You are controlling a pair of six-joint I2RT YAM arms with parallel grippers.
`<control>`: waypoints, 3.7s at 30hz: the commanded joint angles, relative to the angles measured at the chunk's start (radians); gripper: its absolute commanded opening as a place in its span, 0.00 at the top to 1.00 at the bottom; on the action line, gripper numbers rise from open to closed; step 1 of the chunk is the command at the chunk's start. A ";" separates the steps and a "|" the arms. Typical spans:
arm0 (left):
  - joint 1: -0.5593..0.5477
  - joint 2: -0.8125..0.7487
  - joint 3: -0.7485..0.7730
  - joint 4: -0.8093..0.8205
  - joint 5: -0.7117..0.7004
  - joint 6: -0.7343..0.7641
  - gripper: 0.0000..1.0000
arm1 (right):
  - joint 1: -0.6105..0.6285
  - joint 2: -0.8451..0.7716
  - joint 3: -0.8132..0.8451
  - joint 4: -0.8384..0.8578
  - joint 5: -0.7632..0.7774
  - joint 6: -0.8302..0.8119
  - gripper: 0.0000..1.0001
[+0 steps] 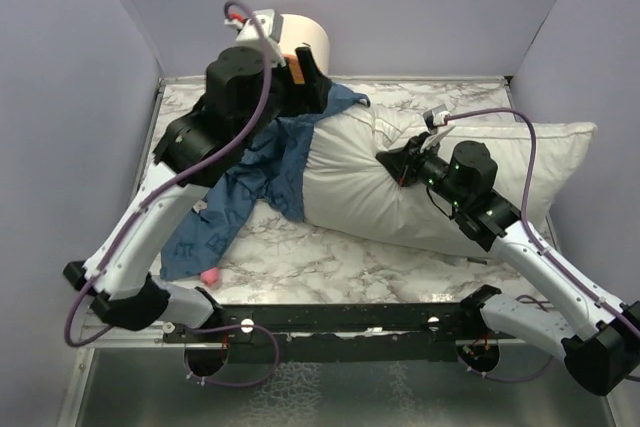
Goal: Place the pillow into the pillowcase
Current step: Stuff the pillow into the pillowcase.
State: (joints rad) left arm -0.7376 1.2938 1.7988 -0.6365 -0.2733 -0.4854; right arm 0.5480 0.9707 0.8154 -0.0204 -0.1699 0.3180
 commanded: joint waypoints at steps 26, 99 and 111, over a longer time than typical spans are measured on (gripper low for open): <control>0.012 0.427 0.277 -0.135 0.175 0.797 0.63 | 0.004 0.035 0.008 -0.107 -0.071 0.003 0.99; 0.151 0.037 -0.407 0.785 0.535 -0.323 1.00 | -0.002 0.231 0.308 -0.110 -0.010 -0.363 0.06; 0.150 0.109 -0.276 0.775 0.594 -0.332 1.00 | 0.000 0.343 0.286 0.199 -0.377 -0.115 0.84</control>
State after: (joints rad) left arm -0.5758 1.3960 1.4303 0.0589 0.2504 -0.8047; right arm 0.5339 1.3399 1.1313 -0.0216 -0.3412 0.0425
